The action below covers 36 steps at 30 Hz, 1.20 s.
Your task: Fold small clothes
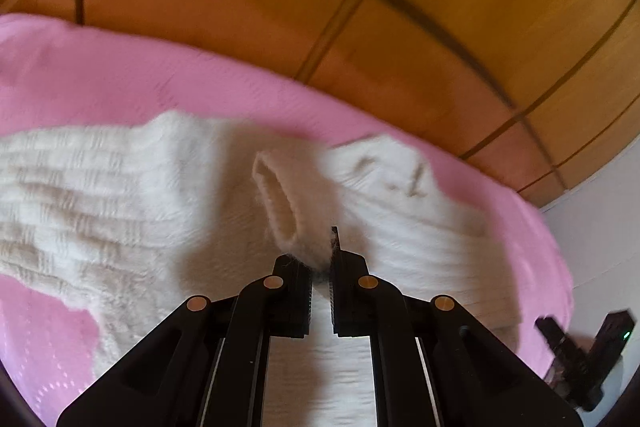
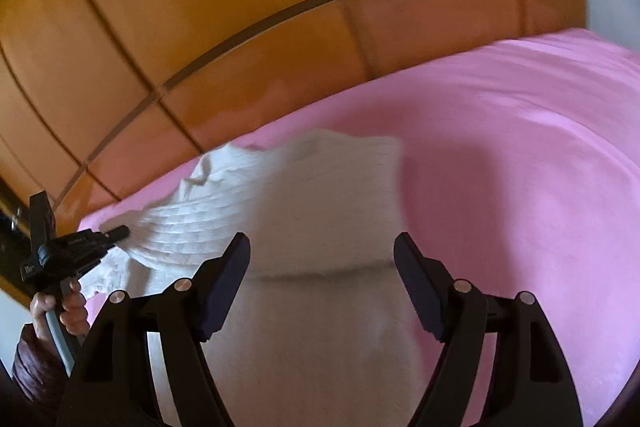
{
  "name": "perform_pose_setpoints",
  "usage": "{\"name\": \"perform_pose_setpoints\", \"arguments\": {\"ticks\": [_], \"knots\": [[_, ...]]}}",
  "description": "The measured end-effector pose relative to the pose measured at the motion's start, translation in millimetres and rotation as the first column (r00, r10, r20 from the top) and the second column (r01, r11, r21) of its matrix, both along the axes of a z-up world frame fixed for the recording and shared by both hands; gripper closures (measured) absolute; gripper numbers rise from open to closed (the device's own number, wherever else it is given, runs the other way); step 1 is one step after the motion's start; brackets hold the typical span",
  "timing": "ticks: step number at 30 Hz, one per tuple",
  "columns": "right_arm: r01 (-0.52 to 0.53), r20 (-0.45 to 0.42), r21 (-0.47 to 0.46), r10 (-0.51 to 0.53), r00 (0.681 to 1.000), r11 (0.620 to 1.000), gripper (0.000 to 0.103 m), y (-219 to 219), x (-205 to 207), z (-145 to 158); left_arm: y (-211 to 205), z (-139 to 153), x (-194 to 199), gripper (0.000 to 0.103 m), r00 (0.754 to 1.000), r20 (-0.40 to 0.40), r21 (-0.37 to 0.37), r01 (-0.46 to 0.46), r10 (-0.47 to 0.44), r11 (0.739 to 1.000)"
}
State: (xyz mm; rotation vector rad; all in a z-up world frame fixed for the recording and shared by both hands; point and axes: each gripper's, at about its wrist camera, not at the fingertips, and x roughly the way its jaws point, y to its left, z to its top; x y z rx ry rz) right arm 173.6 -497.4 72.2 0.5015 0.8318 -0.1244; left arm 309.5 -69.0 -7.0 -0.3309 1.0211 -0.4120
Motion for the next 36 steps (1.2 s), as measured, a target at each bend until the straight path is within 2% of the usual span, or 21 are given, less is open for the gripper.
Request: {"name": "perform_pose_setpoints", "arguments": {"ticks": [2, 5, 6, 9, 10, 11, 13, 16, 22, 23, 24, 25, 27, 30, 33, 35, 36], "knots": [[-0.015, -0.055, -0.065, 0.011, 0.998, 0.998, 0.031, 14.9, 24.7, -14.1, -4.0, -13.3, 2.6, 0.097, 1.000, -0.014, 0.045, -0.003, 0.003, 0.999], [-0.018, -0.164, -0.102, 0.001, 0.987, 0.995, 0.035, 23.9, 42.4, -45.3, -10.5, -28.8, 0.7, 0.097, 1.000, -0.014, 0.132, -0.004, 0.006, 0.991], [-0.019, -0.174, -0.124, -0.003, 0.985, 0.992, 0.035, 26.0, 44.5, -52.3, -12.9, -34.8, -0.5, 0.097, 1.000, -0.008, 0.162, -0.005, 0.007, 0.987], [0.004, -0.142, -0.187, -0.032, 0.989, 0.982, 0.034, 34.4, 40.9, -58.6, -12.7, -36.4, -7.4, 0.094, 0.999, 0.040, 0.195, -0.010, 0.002, 0.981], [0.003, -0.138, -0.209, -0.032, 0.990, 0.978, 0.032, 37.7, 40.7, -59.3, -9.6, -35.7, -9.6, 0.090, 0.999, 0.046, 0.195, -0.015, 0.006, 0.981], [0.000, -0.135, -0.227, -0.031, 0.990, 0.974, 0.031, 39.8, 40.1, -61.0, -6.1, -34.1, -12.2, 0.086, 0.999, 0.053, 0.184, -0.020, 0.010, 0.983], [-0.005, -0.133, -0.253, -0.029, 0.991, 0.968, 0.029, 44.1, 40.4, -62.6, 6.1, -30.0, -18.6, 0.067, 0.997, 0.065, 0.144, -0.048, 0.039, 0.988], [-0.004, -0.131, -0.268, -0.033, 0.991, 0.963, 0.026, 46.9, 40.1, -62.6, 36.7, -23.9, -32.4, 0.057, 0.990, 0.082, 0.081, -0.125, 0.119, 0.989], [-0.001, -0.111, -0.276, -0.031, 0.993, 0.961, 0.024, 50.5, 40.0, -59.7, 130.3, -17.0, -64.6, 0.056, 0.953, 0.047, -0.029, -0.298, 0.299, 0.954], [-0.001, -0.110, -0.282, -0.032, 0.993, 0.959, 0.024, 51.7, 40.5, -59.5, 149.4, -18.5, -68.5, 0.054, 0.943, 0.027, -0.045, -0.331, 0.332, 0.943], [0.000, -0.109, -0.291, -0.034, 0.993, 0.957, 0.024, 53.1, 40.5, -59.1, 170.8, -20.5, -71.7, 0.046, 0.927, 0.002, -0.058, -0.373, 0.374, 0.926], [0.001, -0.110, -0.296, -0.035, 0.993, 0.955, 0.024, 53.9, 41.1, -58.9, 186.6, -21.2, -75.1, 0.044, 0.917, -0.008, -0.069, -0.397, 0.398, 0.915], [0.002, -0.109, -0.303, -0.037, 0.993, 0.953, 0.023, 55.0, 41.0, -58.6, 222.4, -25.2, -83.7, 0.044, 0.878, -0.030, -0.075, -0.478, 0.477, 0.875], [0.005, -0.110, -0.314, -0.042, 0.993, 0.949, 0.023, 55.7, 40.7, -58.3, 275.7, -31.3, -98.1, 0.044, 0.812, -0.071, -0.123, -0.584, 0.580, 0.802], [0.007, -0.111, -0.323, -0.046, 0.993, 0.946, 0.022, 56.4, 40.3, -58.1, 326.2, -32.6, -110.1, 0.044, 0.732, -0.112, -0.197, -0.679, 0.672, 0.707], [0.009, -0.112, -0.329, -0.048, 0.993, 0.944, 0.021, 56.8, 40.2, -58.0, 348.4, -32.2, -111.4, 0.044, 0.698, -0.128, -0.223, -0.713, 0.705, 0.665], [0.009, -0.113, -0.333, -0.049, 0.992, 0.943, 0.021, 57.1, 40.3, -58.0, 361.6, -32.2, -110.2, 0.044, 0.674, -0.138, -0.238, -0.734, 0.726, 0.636]]}}
